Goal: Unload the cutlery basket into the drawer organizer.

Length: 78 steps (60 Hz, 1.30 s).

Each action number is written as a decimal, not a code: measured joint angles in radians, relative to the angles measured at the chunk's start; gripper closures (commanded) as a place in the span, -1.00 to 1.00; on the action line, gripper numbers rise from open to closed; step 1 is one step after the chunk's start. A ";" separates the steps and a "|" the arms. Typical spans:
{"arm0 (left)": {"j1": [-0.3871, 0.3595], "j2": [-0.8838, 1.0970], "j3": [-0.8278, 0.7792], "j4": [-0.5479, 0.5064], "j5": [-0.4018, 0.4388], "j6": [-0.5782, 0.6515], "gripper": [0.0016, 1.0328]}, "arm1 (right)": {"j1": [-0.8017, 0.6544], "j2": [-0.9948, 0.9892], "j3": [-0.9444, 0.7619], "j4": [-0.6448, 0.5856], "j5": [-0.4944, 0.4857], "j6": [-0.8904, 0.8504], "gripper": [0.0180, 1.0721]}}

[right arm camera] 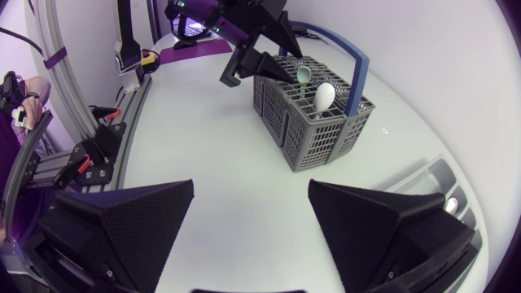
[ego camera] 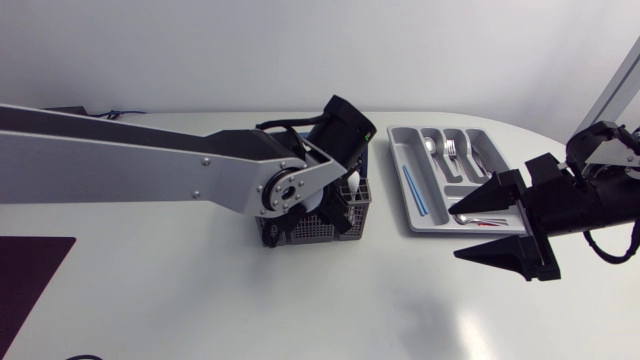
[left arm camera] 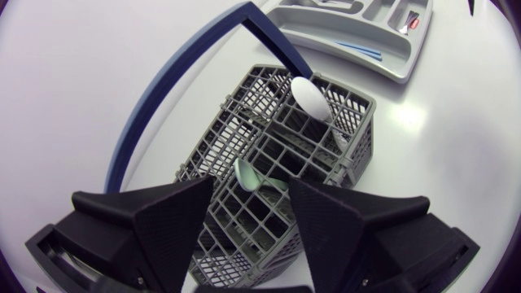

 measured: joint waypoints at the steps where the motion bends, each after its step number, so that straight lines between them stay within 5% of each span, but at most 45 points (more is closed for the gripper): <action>1: 0.000 0.003 0.000 0.000 0.000 0.000 -0.26 | 0.000 0.000 0.000 0.000 0.000 0.000 -0.93; 53: 0.016 0.017 0.020 -0.001 -0.008 -0.011 -0.14 | 0.031 -0.043 -0.032 0.013 0.002 0.045 -0.93; 78: 0.023 0.017 0.061 -0.050 0.002 -0.026 0.02 | 0.095 -0.045 -0.045 0.126 0.030 0.152 -0.93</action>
